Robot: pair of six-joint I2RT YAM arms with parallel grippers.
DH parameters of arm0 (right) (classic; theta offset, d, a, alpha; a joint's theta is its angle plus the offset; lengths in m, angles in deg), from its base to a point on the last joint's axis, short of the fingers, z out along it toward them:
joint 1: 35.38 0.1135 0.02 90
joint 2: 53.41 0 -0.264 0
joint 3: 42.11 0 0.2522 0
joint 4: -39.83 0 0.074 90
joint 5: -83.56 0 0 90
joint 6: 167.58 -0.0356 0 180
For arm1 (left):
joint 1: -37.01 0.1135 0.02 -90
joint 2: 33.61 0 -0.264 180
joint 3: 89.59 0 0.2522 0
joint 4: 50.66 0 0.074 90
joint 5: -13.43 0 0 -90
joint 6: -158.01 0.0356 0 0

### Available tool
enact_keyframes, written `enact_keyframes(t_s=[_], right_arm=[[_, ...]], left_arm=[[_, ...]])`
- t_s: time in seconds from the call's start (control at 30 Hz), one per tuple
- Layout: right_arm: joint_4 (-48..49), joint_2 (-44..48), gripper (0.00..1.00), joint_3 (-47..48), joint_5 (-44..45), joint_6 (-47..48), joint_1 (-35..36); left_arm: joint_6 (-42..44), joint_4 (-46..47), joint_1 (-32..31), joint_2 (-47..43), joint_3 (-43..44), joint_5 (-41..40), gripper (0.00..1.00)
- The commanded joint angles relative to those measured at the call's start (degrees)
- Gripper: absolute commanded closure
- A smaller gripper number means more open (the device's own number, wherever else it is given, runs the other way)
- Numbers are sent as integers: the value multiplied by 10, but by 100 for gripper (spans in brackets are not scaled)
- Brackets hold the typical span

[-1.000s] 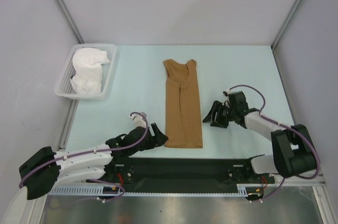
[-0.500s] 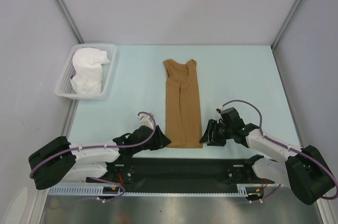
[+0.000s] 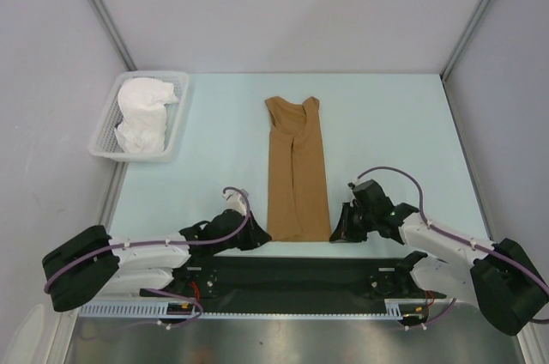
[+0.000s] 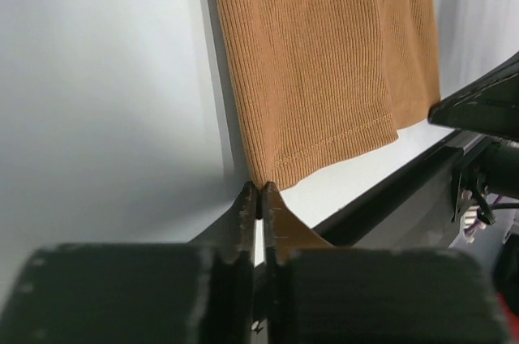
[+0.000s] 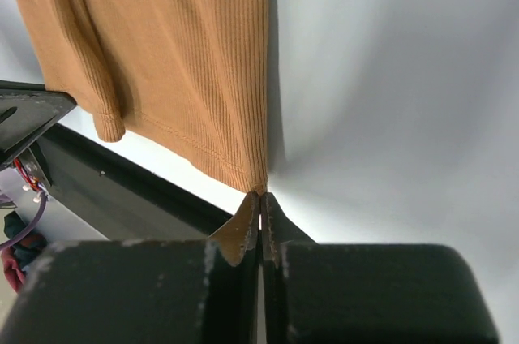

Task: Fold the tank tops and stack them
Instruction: Fold the tank top

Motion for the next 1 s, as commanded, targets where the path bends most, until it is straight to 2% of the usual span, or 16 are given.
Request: enact_keyframes(t_s=[0.0,0.13,0.27,0.37,0.57,0.73,0.87,0.97], right_arm=[[-36,32,100,15,11,-7,5],[-46,45,100,25,11,-7,6],[-50,41,100,37,6,-1,7],[-56,38,100,58,11,7,6],[-45,0,100,114,18,23,6],[-40,-37,100,163,34,42,6],[-32,-73,100,204,41,51,4],[-29,-90,100,233,46,60,-4]], left_arm=[[14,-82,-6,-13,-19,6,100],[14,-109,-6,-37,-12,3,99],[17,-137,-7,-48,5,2,88],[22,-152,-5,-57,18,1,88],[43,-190,4,-65,61,3,89],[80,-204,37,-44,117,11,92],[110,-206,69,-33,157,19,99],[135,-219,90,-20,195,19,100]])
